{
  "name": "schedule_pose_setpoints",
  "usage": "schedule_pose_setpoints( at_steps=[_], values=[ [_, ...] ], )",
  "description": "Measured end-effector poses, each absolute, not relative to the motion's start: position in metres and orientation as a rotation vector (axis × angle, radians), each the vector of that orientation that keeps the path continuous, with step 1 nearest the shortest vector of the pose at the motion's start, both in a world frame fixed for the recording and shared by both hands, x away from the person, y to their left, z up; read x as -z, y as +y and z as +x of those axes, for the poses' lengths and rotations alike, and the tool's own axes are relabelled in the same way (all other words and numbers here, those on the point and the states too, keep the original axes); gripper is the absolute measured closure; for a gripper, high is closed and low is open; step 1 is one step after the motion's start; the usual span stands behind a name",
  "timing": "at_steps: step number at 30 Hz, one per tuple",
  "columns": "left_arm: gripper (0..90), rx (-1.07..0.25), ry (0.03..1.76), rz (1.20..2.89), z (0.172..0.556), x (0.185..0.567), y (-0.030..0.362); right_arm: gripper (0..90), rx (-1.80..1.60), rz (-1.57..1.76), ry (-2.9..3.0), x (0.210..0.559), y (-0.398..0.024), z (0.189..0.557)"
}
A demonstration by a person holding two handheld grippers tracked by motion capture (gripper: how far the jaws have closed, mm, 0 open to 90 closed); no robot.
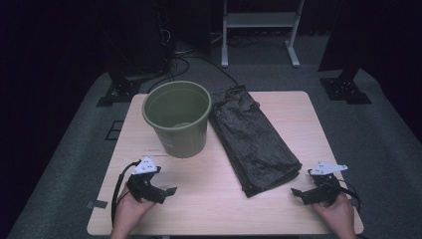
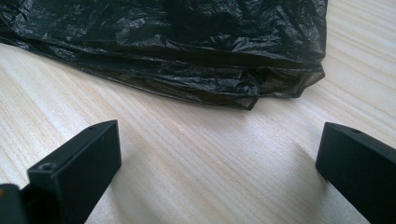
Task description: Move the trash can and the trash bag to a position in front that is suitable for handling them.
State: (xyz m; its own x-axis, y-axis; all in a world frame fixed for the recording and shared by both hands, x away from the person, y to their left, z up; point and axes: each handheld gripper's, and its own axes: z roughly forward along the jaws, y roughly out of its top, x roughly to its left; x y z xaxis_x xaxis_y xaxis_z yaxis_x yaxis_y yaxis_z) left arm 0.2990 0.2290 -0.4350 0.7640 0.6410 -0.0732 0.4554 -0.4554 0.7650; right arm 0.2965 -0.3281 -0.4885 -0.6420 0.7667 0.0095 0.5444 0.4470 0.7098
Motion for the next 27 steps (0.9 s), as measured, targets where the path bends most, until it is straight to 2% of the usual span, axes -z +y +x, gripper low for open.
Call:
schedule_pose_setpoints(
  at_steps=[12, 27],
  values=[
    [0.0, -0.358, 0.814, 2.106, 0.3, 0.387, 0.235, 0.0, -1.002, 1.122, 2.389, 0.489, -0.328, 0.297],
    [0.0, -0.393, 0.828, 2.078, 0.315, 0.346, 0.243, 0.0, -1.002, 1.122, 2.389, 0.489, -0.328, 0.297]
  ],
)
